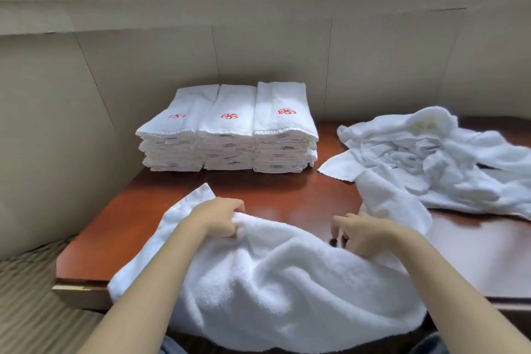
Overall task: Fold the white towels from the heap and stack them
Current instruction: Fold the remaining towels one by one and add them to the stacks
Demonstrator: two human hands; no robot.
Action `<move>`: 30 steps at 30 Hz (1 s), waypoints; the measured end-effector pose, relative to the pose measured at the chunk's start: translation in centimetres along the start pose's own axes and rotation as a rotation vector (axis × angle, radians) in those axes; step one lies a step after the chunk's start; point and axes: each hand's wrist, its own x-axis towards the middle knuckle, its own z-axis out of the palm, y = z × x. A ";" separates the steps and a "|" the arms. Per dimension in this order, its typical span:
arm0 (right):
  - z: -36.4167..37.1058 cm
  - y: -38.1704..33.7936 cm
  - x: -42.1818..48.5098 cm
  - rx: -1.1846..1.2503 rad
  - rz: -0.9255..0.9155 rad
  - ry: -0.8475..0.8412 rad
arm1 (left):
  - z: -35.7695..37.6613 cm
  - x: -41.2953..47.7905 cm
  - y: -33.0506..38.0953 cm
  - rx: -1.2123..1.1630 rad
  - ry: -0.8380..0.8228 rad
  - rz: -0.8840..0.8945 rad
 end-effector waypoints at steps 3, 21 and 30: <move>-0.8 1.6 -0.9 0.074 0.061 -0.173 | -0.9 0.0 -0.2 0.172 0.189 -0.138; -0.3 -0.8 -1.0 0.628 -0.234 0.013 | -8.6 0.1 -1.4 -0.834 0.837 -0.259; -8.1 2.4 0.7 0.321 0.059 0.699 | -14.5 0.0 -1.0 -0.643 0.785 -0.089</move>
